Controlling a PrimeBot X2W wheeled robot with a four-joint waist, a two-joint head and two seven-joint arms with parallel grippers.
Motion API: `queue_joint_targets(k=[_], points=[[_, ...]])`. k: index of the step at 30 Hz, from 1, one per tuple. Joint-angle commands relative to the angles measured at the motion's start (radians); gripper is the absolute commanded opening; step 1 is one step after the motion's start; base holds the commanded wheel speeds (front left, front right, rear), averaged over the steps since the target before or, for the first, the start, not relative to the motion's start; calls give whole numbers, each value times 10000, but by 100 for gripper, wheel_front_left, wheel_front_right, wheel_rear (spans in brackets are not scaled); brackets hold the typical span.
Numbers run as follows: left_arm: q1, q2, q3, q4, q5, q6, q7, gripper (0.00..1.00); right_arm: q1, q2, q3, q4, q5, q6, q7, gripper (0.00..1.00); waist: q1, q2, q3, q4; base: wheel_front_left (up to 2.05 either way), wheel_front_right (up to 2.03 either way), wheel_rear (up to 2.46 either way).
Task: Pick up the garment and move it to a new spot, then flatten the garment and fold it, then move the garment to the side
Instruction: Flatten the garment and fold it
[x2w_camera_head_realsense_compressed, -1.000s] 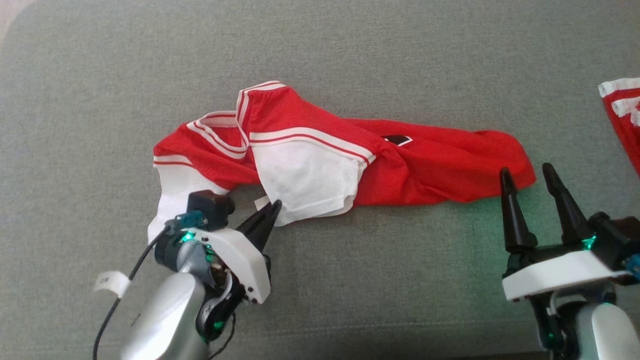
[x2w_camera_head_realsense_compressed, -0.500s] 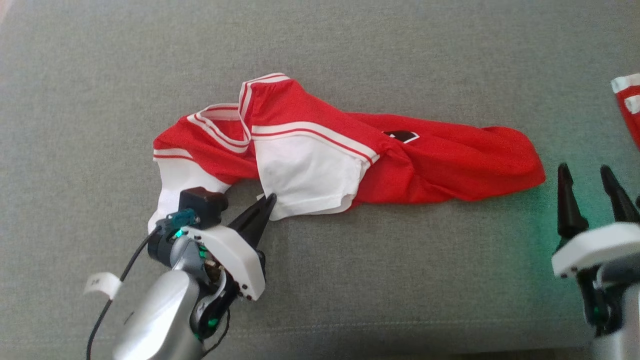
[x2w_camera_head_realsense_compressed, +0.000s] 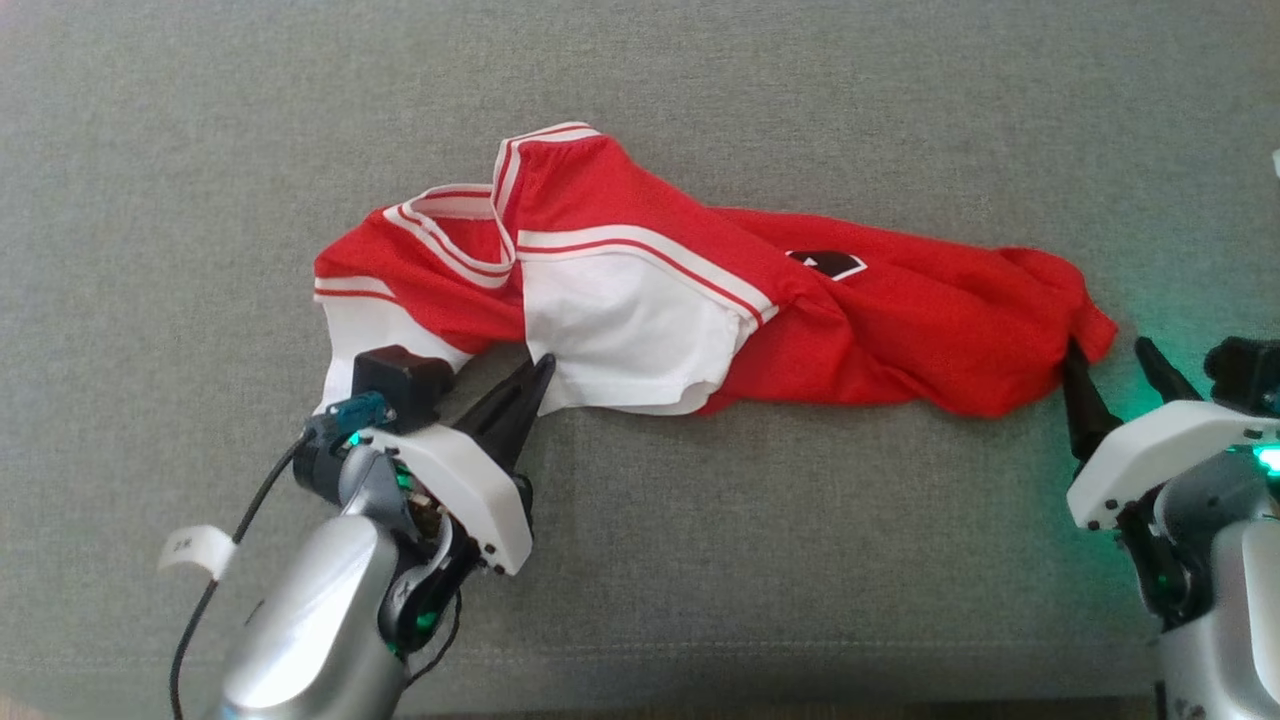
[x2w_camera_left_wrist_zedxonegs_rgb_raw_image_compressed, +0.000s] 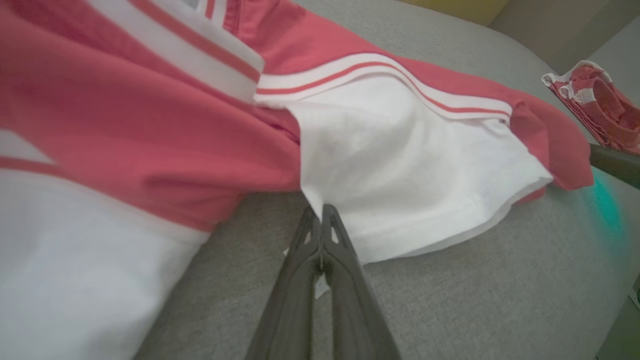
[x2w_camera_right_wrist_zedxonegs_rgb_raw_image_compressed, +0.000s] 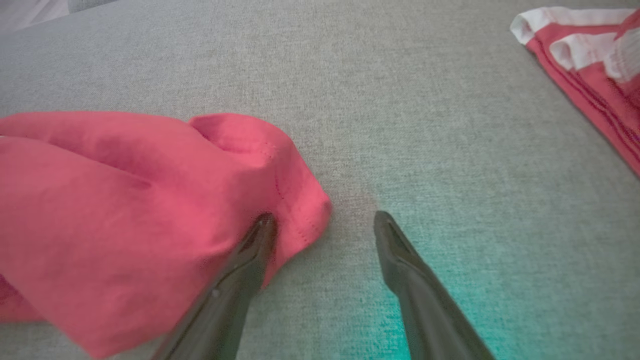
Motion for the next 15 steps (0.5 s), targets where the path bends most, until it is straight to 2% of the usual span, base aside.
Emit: queue_joint_targets(k=[1,3,4,5,6,11,15], points=[[-264,235,249,-328,-72,32,-55,0,-233,-59,246,-288,68,-7,16,100,-1,0,4,20,0,0,0],[-260,239,223,-315,-117,27,-41,0,-204,-40,273,-287,103,-7,81,100,-1,0,-6,36,0,0,0],[-260,249,220,-317,-127,26,-53,0,-170,-16,286,-282,168,-7,171,89,-1,0,-14,40,0,0,0],[-260,256,218,-318,-137,26,-64,0,-132,-6,294,-317,195,-7,216,49,-1,0,-27,50,0,0,0],[-262,267,224,-325,-138,37,-90,0,-87,23,294,-380,268,-7,237,1,-1,0,-39,61,0,0,0],[-185,364,363,-584,-25,259,-524,0,165,116,103,-1041,647,-7,-247,0,-1,0,-279,66,0,0,0],[20,552,579,-1319,1,499,-753,0,433,128,-20,-1885,855,-7,-689,0,-1,0,-621,35,0,0,0]])
